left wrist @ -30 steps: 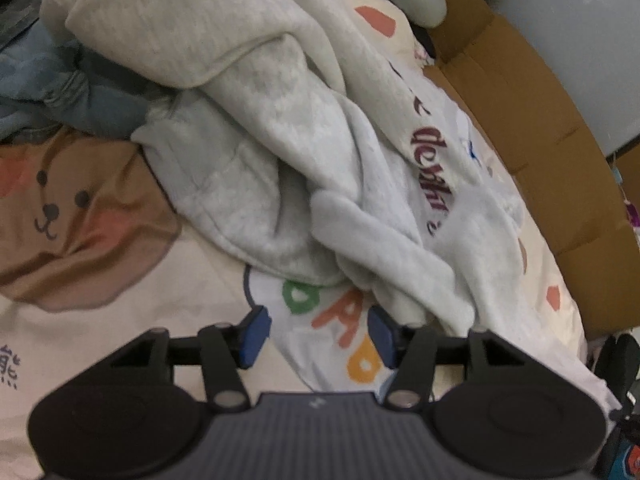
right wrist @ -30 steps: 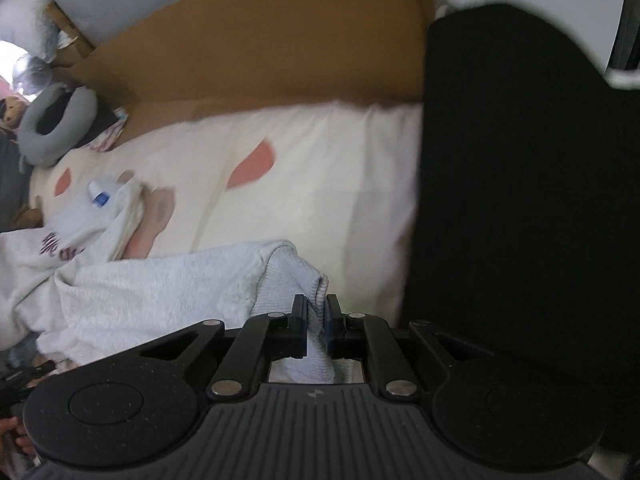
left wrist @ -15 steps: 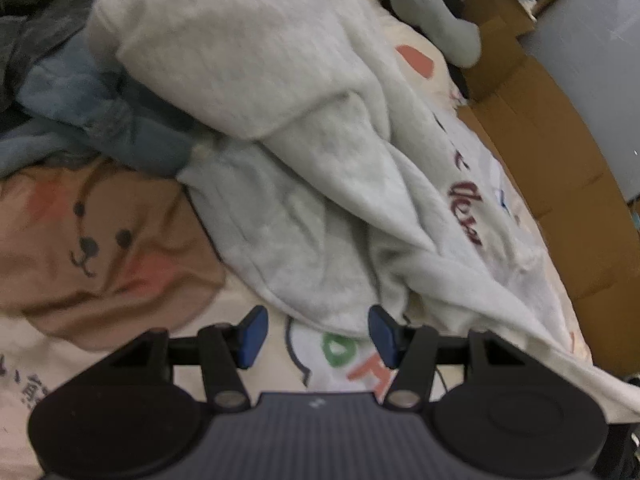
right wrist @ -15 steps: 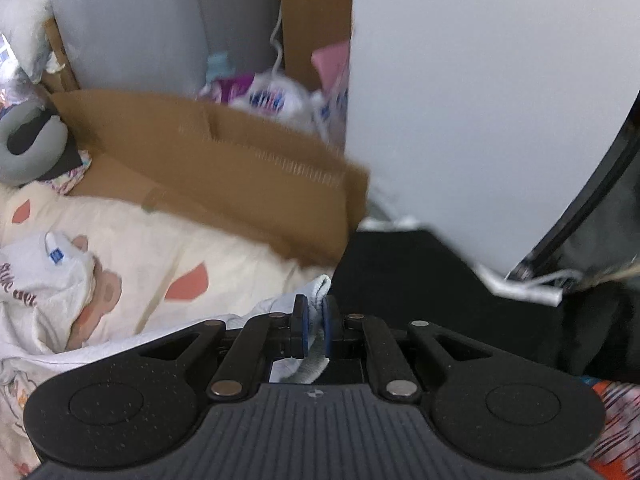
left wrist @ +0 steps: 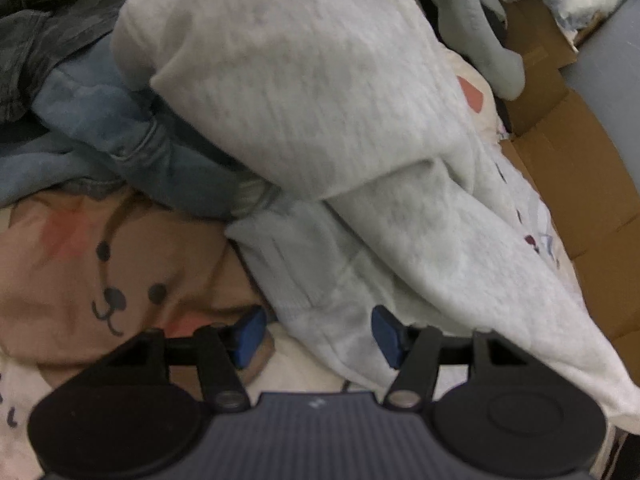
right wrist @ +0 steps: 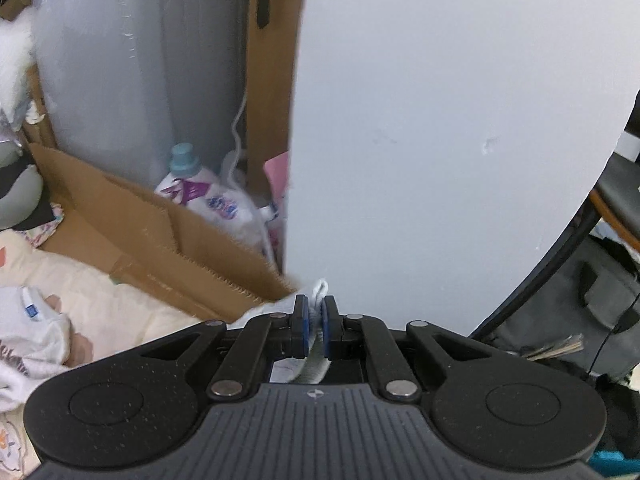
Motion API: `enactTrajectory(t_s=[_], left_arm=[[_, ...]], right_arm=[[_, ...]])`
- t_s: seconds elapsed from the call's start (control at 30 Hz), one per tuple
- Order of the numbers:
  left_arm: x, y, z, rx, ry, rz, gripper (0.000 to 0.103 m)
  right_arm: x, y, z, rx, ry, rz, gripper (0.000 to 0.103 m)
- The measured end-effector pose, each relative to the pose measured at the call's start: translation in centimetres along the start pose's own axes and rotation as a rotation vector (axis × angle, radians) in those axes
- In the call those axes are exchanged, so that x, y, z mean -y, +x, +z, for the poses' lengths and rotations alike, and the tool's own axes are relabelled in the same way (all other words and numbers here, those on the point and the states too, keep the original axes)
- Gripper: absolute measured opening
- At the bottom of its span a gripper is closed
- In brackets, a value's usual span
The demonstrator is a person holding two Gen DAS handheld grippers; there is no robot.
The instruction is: Fold clothes
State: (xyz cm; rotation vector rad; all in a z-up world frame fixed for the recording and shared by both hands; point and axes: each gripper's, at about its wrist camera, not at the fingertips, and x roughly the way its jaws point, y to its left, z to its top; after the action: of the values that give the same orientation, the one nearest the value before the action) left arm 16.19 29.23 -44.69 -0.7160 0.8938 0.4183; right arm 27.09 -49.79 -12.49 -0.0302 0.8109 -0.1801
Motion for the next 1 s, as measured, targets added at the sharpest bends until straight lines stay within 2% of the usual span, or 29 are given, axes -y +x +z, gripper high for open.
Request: enactTrajectory(t_s=[0.03,0.1,0.27,0.3,0.33,0.47,0.67,0.8,1.0], left_arm=[[0.0,0.1,0.1,0.005,0.003,0.002,0.062],[0.0,0.3,0.4,0.015,0.009,0.008,0.062],[0.1,0.9,1.0,0.034,0.027,0.023,0.059],[0.1,1.1,1.1,0.038,0.027,0.024,0.055],[0.1,1.1,1.1,0.042,0.029,0.035,0.037],[0.1,0.2,1.3,0.044,0.015,0.008,0.019],[0.4,-4.2,0.8,0.069,0.056,-0.044,0.014],[-0.2,-7.3,0.3,0.061,0.058,-0.060,0.013],[-1.6,-11.1,-0.7,0.027,0.057,-0.058,0.013]], right_arm=[[0.4,0.2,0.3,-0.002,0.006,-0.012,0.000],[1.0,-0.1,1.0,0.039,-0.006,-0.105,0.000],[3.6,-0.3,2.1,0.038,0.062,-0.118,0.000],[3.6,0.0,1.7,0.025,0.056,-0.113,0.000],[3.4,0.2,1.2,0.011,0.047,-0.104,0.000],[2.7,1.4,-1.6,-0.049,0.052,-0.056,0.000],[0.3,3.2,-6.7,-0.153,0.057,0.057,0.000],[-1.1,4.5,-8.5,-0.200,0.067,0.112,0.000],[-2.9,6.2,-9.9,-0.225,0.085,0.163,0.001]])
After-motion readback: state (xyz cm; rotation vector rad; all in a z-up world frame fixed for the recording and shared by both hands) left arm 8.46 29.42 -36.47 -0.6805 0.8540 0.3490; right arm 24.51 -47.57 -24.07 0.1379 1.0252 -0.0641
